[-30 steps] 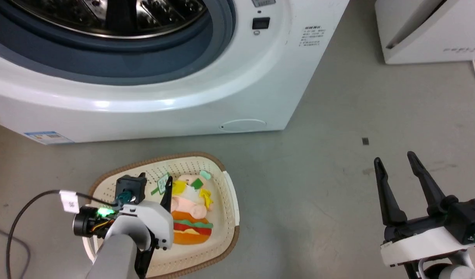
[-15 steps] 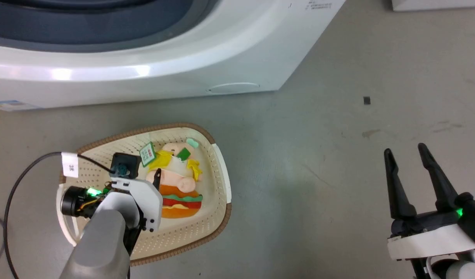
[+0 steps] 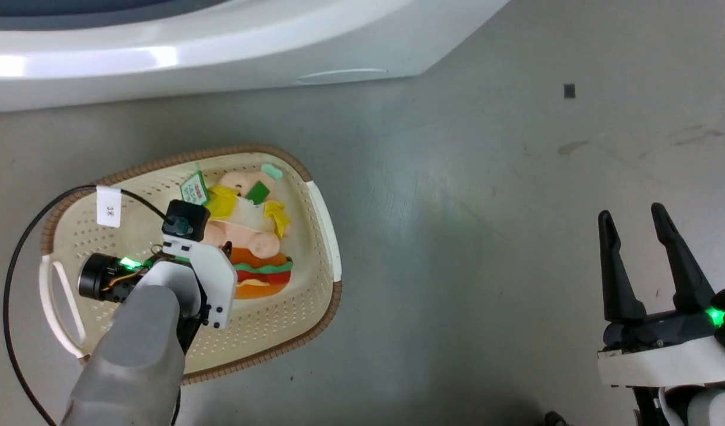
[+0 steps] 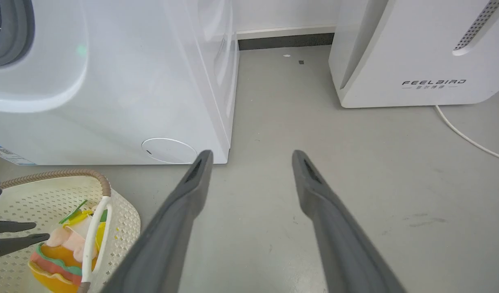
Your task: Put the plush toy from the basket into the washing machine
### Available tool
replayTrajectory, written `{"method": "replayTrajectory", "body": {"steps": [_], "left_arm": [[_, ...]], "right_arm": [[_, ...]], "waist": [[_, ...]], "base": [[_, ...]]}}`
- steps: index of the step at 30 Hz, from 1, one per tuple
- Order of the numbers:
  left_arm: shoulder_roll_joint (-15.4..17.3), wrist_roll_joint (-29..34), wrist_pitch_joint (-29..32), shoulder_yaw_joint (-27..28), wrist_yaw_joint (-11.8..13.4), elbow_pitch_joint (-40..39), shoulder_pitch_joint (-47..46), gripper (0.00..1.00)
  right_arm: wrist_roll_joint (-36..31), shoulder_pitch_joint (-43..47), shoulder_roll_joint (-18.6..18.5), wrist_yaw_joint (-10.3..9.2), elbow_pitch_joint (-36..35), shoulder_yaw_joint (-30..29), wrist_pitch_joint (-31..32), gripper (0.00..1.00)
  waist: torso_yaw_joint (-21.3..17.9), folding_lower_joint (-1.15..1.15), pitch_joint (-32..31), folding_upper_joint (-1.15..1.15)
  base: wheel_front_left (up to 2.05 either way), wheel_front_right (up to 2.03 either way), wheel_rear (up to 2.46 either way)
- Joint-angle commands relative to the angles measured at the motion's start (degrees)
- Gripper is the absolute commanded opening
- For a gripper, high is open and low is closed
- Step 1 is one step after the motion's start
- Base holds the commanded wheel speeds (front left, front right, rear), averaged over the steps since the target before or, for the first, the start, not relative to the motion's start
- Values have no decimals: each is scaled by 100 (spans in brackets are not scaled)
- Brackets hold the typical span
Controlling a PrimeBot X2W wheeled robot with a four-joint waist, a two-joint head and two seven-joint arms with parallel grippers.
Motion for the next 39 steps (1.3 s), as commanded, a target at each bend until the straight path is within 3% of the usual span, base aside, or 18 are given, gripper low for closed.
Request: {"method": "replayTrajectory", "body": {"steps": [1, 23, 24, 25, 30, 39], "left_arm": [[63, -10, -19, -29, 20, 136, -185, 100], [380, -167, -98, -486, 142, 1441, -1238, 100], [373, -173, -55, -521, 110, 1500, -1282, 84], [363, -175, -13, -565, 68, 1560, -1320, 0], [390, -229, 53, -705, -60, 1813, -1446, 0], [255, -356, -18, -741, -59, 1814, -1223, 0]], "right_arm": [[76, -107, 3, -4, -48, -16, -54, 100], [403, -392, 4, -5, -200, -332, -316, 100], [408, -405, 4, -5, -206, -338, -328, 100], [410, -417, 4, -5, -209, -346, -340, 100], [466, -510, 4, -5, -184, -391, -391, 100], [373, -491, 4, -5, -36, -491, -391, 100]], "waist": [[-39, -1, 142, 0], [-349, -1, 1339, 0], [-356, -1, 1388, 0], [-358, -1, 1431, 0], [-393, -1, 1526, 0], [-320, -1, 991, 0]], "base": [[0, 0, 0], [0, 0, 0], [0, 0, 0], [0, 0, 0], [0, 0, 0], [0, 0, 0]]}}
